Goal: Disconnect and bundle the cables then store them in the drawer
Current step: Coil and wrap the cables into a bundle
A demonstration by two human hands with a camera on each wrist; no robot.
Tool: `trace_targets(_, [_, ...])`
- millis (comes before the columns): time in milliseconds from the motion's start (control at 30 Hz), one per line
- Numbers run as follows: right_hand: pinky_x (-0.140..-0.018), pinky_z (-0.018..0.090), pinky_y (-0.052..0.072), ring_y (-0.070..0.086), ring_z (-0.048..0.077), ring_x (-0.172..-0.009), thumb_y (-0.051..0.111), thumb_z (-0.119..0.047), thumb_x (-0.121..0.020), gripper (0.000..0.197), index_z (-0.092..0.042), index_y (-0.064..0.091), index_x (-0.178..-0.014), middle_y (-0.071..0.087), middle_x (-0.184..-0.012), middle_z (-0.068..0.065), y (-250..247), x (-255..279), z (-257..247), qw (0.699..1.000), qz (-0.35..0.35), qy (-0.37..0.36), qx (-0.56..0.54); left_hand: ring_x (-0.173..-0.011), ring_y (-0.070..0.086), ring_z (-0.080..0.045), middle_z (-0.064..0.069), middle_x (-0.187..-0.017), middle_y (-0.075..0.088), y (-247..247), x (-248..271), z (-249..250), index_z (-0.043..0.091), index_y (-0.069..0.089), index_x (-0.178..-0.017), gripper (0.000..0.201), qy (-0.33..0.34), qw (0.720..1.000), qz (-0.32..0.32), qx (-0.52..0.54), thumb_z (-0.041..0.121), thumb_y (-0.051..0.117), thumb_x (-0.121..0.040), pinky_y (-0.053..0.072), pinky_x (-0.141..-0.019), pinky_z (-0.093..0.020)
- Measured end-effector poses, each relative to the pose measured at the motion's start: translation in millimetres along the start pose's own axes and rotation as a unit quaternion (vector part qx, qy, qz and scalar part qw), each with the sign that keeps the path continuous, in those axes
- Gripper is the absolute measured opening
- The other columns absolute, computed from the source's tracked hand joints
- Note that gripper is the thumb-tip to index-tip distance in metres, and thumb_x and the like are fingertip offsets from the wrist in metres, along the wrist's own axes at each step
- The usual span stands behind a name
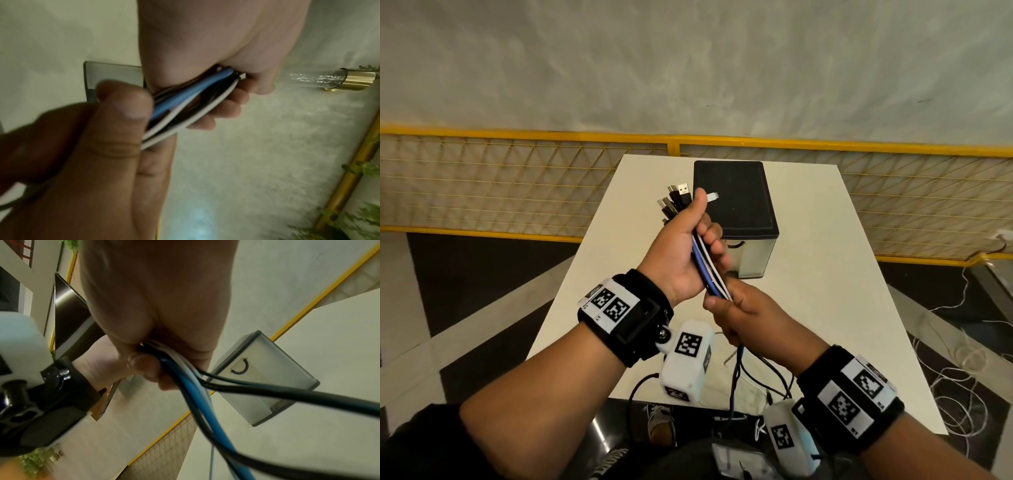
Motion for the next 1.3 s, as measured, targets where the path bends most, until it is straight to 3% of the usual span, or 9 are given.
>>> trace_targets(267, [-0.058,0.025,0.05,0.062,0.016,-0.056,0.061,-0.014,-0.092,0.012,-0.018,0.058,-0.081,0.059,-0.063,-0.002,6,12,13,0.998,-0.051,0.039,0.025,-0.034,0.028,-0.005,0.007,-0.045,0.031,-1,0,12,0.021,0.035,-0.053,0.054,-0.037,0.999,-0.018,-0.011,0.052,0.053,-0.093,0.024,-0.039,-0.019])
trace_targets(400, [-0.063,0.03,0.052,0.063,0.015,-0.057,0.066,-0.015,-0.088,0.006,-0.012,0.065,-0.083,0.063,-0.065,-0.001,11,15,30,0.992,-0.081,0.073,0.068,-0.031,0.023,-0.004,0.007,-0.044,0.027,1,8,10,0.02,0.032,-0.051,0.055,-0.092,0.986,-0.055,-0.127,0.048,0.049,-0.095,0.018,-0.036,-0.017])
trace_targets(533, [-0.07,0.037,0.054,0.068,0.016,-0.064,0.067,-0.03,-0.087,0.017,-0.014,0.066,-0.083,0.067,-0.067,0.001,-2,17,44,0.978,-0.103,0.102,0.147,-0.032,0.02,-0.003,0.007,-0.047,0.027,-16,17,-3,0.021,0.032,-0.056,0.05,-0.161,0.943,-0.052,-0.285,0.046,0.051,-0.094,0.013,-0.039,-0.017])
trace_targets(633, [-0.058,0.032,0.05,0.06,0.01,-0.053,0.07,-0.029,-0.086,0.017,-0.02,0.063,-0.073,0.06,-0.063,-0.003,-19,13,39,0.979,-0.045,0.092,0.177,-0.036,0.02,-0.006,0.005,-0.05,0.03,-37,22,-19,0.021,0.041,-0.064,0.04,-0.193,0.893,-0.028,-0.406,0.042,0.055,-0.095,0.013,-0.039,-0.018])
trace_targets(733, [-0.057,0.028,0.046,0.053,0.005,-0.055,0.071,-0.024,-0.083,0.013,-0.02,0.066,-0.071,0.057,-0.063,-0.006,-26,3,20,0.982,0.013,0.063,0.18,-0.042,0.022,-0.01,0.002,-0.055,0.031,-48,26,-41,0.021,0.049,-0.074,0.03,-0.18,0.848,-0.034,-0.497,0.04,0.059,-0.095,0.016,-0.04,-0.017])
trace_targets(933, [-0.052,0.028,0.042,0.05,0.006,-0.051,0.072,-0.02,-0.076,0.018,-0.018,0.061,-0.062,0.059,-0.059,-0.001,-32,-1,3,0.98,0.059,0.038,0.186,-0.036,0.027,-0.006,0.007,-0.05,0.038,-43,31,-63,0.02,0.055,-0.076,0.033,-0.119,0.883,-0.051,-0.451,0.045,0.049,-0.098,0.021,-0.039,-0.019])
trace_targets(1067, [-0.059,0.028,0.049,0.057,0.007,-0.063,0.072,-0.02,-0.074,0.019,-0.023,0.054,-0.079,0.063,-0.075,-0.008,-26,-3,-6,0.97,0.018,0.015,0.243,-0.039,0.033,-0.008,0.002,-0.06,0.053,-44,36,-79,0.018,0.058,-0.08,0.042,-0.132,0.871,-0.102,-0.462,0.059,0.056,-0.087,0.025,-0.037,-0.019])
trace_targets(1167, [-0.059,0.037,0.055,0.064,0.017,-0.064,0.071,-0.014,-0.074,0.032,-0.024,0.045,-0.089,0.067,-0.079,-0.001,-22,-2,-4,0.965,-0.003,0.014,0.261,-0.043,0.041,-0.006,0.0,-0.062,0.055,-45,35,-76,0.019,0.061,-0.08,0.037,-0.126,0.842,-0.138,-0.507,0.056,0.06,-0.085,0.03,-0.041,-0.019])
trace_targets(1300, [-0.055,0.036,0.051,0.059,0.017,-0.059,0.074,-0.013,-0.074,0.043,-0.025,0.038,-0.094,0.064,-0.076,0.001,-17,-6,-4,0.959,-0.019,0.012,0.281,-0.049,0.051,-0.002,0.001,-0.062,0.063,-43,34,-69,0.017,0.067,-0.076,0.014,-0.116,0.782,-0.16,-0.591,0.027,0.072,-0.086,0.038,-0.05,-0.015])
Point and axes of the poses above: each hand's wrist, its own x-axis away from the middle knuckle, its own y-axis out of the palm, z = x × y, the point moved 8 cm from there along -x, towards the middle knuckle
